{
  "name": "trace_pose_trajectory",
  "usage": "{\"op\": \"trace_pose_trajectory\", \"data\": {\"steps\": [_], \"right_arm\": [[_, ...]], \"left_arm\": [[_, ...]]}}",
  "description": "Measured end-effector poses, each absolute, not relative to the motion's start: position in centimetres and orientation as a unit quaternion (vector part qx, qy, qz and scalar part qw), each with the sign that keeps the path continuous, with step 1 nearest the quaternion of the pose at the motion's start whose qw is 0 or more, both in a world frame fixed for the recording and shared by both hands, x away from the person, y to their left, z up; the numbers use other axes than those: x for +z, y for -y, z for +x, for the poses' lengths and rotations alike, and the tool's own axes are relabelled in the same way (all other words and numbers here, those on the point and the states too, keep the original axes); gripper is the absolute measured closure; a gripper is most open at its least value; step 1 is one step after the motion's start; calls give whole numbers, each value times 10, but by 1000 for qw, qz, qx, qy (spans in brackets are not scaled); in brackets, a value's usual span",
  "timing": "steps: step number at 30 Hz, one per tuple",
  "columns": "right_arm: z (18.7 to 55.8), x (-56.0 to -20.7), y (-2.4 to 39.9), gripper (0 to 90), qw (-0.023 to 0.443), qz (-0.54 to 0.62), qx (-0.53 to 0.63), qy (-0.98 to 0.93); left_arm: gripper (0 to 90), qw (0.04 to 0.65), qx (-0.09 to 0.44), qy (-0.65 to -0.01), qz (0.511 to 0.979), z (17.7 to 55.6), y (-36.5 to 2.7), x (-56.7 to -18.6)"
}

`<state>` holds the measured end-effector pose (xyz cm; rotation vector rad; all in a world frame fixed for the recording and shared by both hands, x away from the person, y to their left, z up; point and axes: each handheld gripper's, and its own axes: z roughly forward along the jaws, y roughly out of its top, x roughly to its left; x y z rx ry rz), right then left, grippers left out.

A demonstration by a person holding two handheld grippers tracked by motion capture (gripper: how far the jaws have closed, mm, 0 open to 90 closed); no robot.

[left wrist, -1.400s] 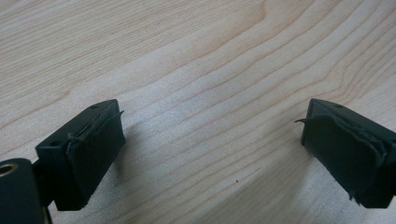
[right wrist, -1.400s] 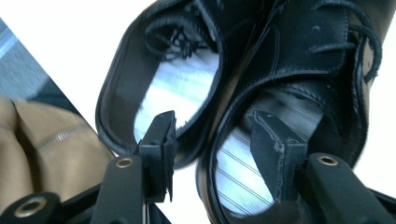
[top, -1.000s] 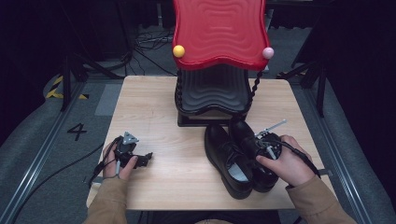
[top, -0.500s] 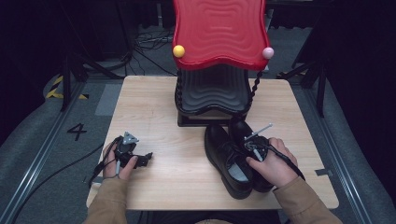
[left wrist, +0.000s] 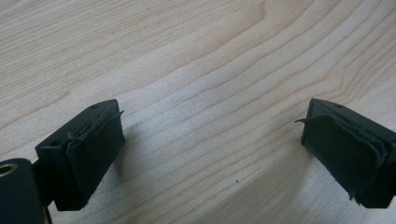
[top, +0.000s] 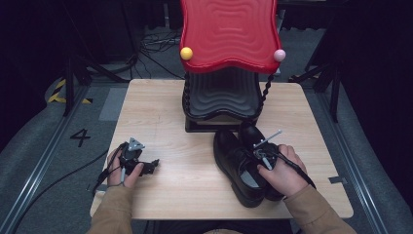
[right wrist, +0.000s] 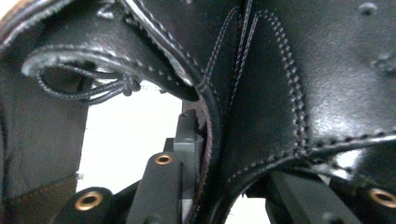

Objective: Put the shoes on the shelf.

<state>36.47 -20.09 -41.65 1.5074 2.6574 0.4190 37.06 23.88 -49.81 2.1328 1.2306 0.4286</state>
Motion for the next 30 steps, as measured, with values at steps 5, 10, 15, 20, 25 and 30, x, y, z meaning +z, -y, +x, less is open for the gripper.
{"op": "trace_pose_trajectory", "data": {"steps": [5, 10, 15, 20, 25, 30], "right_arm": [[367, -416, 205, 803, 16, 504, 139, -852], [368, -413, 208, 817, 11, 516, 141, -845], [367, -407, 210, 824, -1, 514, 137, -847], [363, -398, 208, 824, 2, 510, 133, -850], [360, -384, 209, 825, -1, 505, 131, -853], [356, -371, 210, 825, 0, 499, 127, -857]], "left_arm": [[62, 316, 163, -467, 810, 371, -239, -498], [62, 316, 163, -467, 810, 371, -239, -498], [62, 316, 163, -467, 810, 371, -239, -498], [62, 315, 163, -467, 810, 371, -239, -498], [62, 316, 163, -467, 810, 371, -239, -498], [62, 316, 163, -467, 810, 371, -239, -498]]}}
